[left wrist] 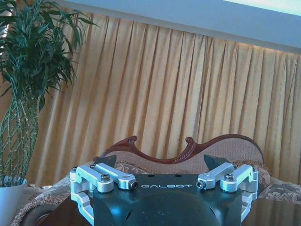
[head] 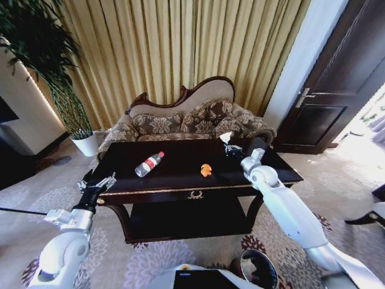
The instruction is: Move to the front of the table and place the trash on the table into the trash bin.
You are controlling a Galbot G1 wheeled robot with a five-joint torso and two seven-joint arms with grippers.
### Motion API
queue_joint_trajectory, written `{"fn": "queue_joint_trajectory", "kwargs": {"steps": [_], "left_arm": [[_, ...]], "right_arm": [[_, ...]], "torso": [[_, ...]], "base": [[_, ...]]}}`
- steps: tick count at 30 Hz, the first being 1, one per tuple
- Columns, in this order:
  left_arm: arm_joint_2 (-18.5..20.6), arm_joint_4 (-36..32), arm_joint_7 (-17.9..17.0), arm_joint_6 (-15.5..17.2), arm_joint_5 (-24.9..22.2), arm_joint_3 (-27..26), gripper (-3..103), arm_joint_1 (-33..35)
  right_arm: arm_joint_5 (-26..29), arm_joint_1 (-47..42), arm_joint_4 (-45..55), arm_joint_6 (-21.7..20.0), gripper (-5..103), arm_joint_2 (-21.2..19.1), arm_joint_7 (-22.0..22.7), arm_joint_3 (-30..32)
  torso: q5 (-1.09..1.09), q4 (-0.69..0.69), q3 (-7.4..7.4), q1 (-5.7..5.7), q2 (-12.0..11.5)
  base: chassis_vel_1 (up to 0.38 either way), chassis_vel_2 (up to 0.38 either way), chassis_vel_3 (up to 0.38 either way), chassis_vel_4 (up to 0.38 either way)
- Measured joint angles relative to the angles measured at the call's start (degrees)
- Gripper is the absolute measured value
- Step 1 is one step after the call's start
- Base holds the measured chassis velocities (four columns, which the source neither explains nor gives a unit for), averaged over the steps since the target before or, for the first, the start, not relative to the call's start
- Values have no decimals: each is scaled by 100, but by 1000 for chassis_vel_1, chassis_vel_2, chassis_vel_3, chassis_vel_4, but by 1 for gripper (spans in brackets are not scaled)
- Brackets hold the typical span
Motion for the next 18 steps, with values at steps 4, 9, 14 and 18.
{"fn": "queue_joint_trajectory", "kwargs": {"steps": [4,9,14,18], "left_arm": [[2,-20,-1,0,0,-9,100,6],[-2,-26,-3,1,7,5,100,3],[-15,-44,-3,6,26,43,100,-6],[-20,-70,-8,14,47,61,100,-7]], "right_arm": [[-9,-74,52,0,0,-31,-52,77],[-18,-200,95,5,0,-72,-110,206],[-27,-327,111,30,0,-94,-191,355],[-50,-431,131,70,0,-92,-240,450]], "torso": [[0,-1,0,0,0],[0,0,0,0,0],[0,-2,0,0,0],[0,-2,0,0,0]], "base": [[63,-58,-68,62],[65,-65,-45,69],[65,-71,-58,60],[56,-54,-60,34]]}}
